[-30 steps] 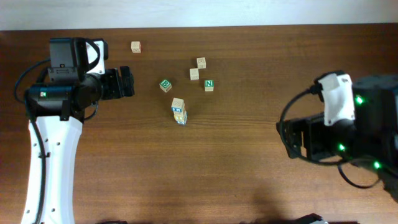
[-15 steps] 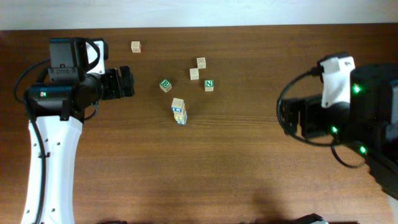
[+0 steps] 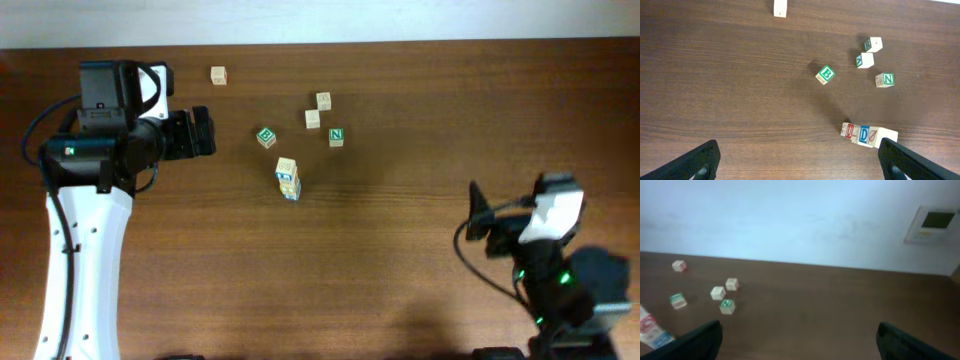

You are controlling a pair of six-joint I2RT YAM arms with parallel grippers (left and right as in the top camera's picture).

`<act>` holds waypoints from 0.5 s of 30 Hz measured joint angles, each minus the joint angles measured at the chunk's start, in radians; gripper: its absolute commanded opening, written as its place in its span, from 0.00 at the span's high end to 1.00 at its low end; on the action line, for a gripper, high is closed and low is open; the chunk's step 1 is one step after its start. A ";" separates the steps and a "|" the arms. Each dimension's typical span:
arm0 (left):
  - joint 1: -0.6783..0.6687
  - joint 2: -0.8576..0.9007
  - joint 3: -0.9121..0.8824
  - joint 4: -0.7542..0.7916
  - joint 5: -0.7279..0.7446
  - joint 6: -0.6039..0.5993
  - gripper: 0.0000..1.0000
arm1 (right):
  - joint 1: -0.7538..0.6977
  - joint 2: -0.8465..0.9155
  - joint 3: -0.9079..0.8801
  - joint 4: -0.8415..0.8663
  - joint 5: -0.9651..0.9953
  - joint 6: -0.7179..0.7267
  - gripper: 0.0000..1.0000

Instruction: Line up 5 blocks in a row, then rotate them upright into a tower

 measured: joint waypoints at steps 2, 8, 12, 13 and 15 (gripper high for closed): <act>0.000 0.000 0.000 0.001 -0.002 0.000 0.01 | -0.015 -0.106 -0.166 0.103 -0.010 -0.002 0.01; 0.000 0.000 0.000 0.000 -0.002 0.000 0.01 | -0.018 -0.331 -0.516 0.318 -0.024 -0.008 0.02; 0.000 0.000 0.000 0.001 -0.002 0.000 0.01 | -0.018 -0.410 -0.639 0.356 -0.026 -0.009 0.02; 0.000 0.000 0.000 0.001 -0.002 0.000 0.01 | -0.018 -0.426 -0.648 0.332 -0.027 -0.008 0.02; 0.000 0.000 0.000 0.001 -0.002 0.000 0.01 | -0.018 -0.447 -0.658 0.324 -0.023 -0.008 0.02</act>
